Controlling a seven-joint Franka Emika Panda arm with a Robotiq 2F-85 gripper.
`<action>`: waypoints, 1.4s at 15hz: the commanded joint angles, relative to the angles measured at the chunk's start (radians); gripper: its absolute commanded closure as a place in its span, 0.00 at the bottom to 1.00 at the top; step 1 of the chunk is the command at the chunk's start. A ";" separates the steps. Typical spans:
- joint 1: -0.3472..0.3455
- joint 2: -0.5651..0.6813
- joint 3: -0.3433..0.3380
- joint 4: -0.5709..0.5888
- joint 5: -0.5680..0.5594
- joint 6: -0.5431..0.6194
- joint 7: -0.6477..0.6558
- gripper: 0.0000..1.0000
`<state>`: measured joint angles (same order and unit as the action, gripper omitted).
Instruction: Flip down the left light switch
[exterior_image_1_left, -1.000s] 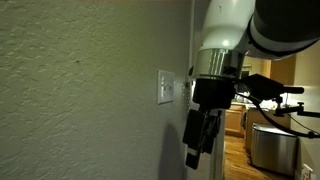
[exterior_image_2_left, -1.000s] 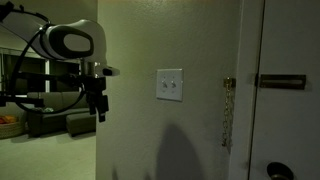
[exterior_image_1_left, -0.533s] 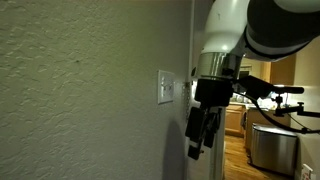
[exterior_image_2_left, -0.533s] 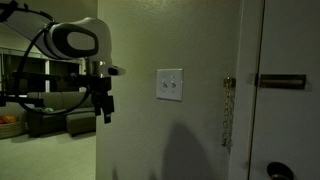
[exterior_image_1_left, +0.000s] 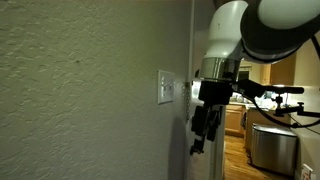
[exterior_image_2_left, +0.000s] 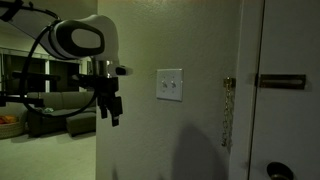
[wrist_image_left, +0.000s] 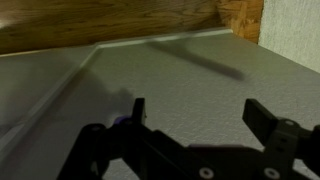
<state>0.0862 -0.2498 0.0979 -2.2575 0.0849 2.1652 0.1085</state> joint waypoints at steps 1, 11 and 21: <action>-0.017 -0.027 -0.019 -0.019 -0.058 -0.027 -0.070 0.00; -0.036 -0.001 -0.034 0.001 -0.182 -0.018 -0.134 0.00; -0.044 0.024 -0.045 0.058 -0.188 0.041 -0.146 0.00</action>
<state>0.0479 -0.2469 0.0631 -2.2391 -0.0977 2.1778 -0.0280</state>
